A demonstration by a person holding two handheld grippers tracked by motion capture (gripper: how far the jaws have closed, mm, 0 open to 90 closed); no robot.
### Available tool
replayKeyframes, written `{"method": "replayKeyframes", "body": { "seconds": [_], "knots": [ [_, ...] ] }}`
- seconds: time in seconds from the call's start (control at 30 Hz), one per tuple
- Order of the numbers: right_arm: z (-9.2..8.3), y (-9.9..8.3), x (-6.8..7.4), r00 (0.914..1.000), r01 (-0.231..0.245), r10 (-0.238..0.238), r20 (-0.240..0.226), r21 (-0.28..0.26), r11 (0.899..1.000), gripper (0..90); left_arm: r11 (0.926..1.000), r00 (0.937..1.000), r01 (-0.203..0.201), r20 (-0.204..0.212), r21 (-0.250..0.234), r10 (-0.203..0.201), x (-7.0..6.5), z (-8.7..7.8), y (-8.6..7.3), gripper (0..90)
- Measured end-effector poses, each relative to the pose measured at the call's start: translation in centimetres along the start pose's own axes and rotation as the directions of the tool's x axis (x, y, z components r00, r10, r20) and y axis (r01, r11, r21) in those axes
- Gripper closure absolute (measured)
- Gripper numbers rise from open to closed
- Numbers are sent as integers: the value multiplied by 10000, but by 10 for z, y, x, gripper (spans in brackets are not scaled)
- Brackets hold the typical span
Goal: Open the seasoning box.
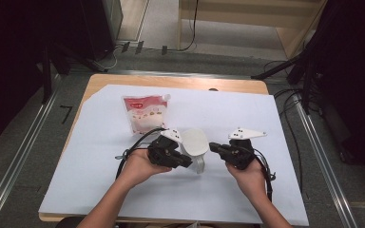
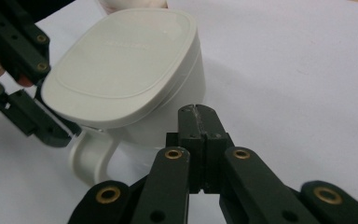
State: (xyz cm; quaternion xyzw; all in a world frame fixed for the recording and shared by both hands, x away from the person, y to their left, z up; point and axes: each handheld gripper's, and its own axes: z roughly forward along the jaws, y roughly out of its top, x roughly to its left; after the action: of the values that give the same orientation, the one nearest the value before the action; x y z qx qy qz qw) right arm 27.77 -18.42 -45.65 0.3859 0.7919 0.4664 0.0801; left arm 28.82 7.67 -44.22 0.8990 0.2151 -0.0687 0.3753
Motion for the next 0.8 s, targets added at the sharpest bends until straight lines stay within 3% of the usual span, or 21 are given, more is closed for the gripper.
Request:
{"method": "replayKeyframes", "body": {
  "seconds": [0.17,0.37,0.5,0.8],
  "knots": [
    [-9,0,5,9999,67,-67,-142,-2,10000,900,9999,10000,15,22,122,-16,5,-10,-2,721],
    [-19,-2,16,9993,199,-196,-314,107,9997,900,9999,9999,87,-78,-134,-88,11,-25,-6,651],
    [-24,-3,21,9990,207,-203,-387,94,9997,900,9997,9997,240,18,-48,-240,16,-30,-9,606],
    [-28,-10,36,9970,394,-375,-673,278,9988,900,9994,9991,326,-270,-127,-329,26,-36,-15,490]
  ]
}}
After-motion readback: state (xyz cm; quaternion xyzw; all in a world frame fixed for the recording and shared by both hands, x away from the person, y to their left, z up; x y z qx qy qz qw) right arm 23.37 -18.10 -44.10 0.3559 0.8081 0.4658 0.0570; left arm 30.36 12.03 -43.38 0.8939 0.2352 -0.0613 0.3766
